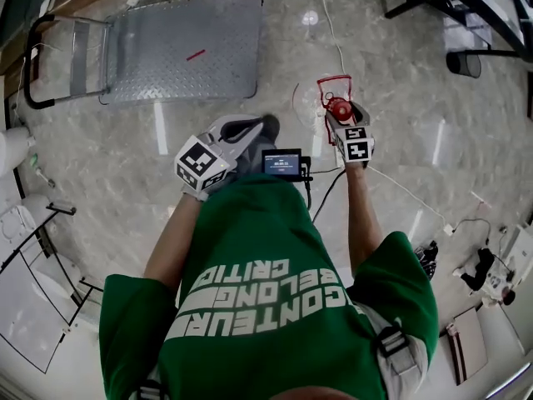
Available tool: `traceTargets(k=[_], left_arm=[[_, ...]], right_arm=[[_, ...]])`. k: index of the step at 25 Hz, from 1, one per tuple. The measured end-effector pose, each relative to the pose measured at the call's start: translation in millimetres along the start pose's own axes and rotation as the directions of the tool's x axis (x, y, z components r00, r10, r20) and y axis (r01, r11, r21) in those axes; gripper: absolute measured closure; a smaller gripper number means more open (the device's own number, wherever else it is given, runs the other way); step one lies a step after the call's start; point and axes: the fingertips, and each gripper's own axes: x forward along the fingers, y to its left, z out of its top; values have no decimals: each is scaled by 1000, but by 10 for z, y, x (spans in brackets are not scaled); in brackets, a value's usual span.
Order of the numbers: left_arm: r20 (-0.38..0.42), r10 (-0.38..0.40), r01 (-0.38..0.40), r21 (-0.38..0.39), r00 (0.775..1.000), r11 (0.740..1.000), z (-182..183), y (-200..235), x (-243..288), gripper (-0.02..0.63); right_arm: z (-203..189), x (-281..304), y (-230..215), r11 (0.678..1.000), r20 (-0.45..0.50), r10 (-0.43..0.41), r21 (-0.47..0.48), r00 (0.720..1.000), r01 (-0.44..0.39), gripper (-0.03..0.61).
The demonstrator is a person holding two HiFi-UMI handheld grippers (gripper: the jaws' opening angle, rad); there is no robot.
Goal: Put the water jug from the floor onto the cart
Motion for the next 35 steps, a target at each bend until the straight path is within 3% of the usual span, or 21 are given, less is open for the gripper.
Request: traceTargets(k=[9, 21, 35], left_arm=[[84, 146, -145, -17, 986, 989, 108, 143, -353, 603], [151, 276, -264, -98, 949, 960, 11, 423, -833, 603], [215, 258, -245, -84, 942, 966, 142, 1066, -1773, 603]], right_arm=[[1107, -256, 92, 989, 142, 81, -133, 986, -62, 282], [1915, 117, 480, 954, 155, 181, -268, 971, -135, 282], [2551, 466, 1553, 933, 108, 213, -317, 971, -169, 282]])
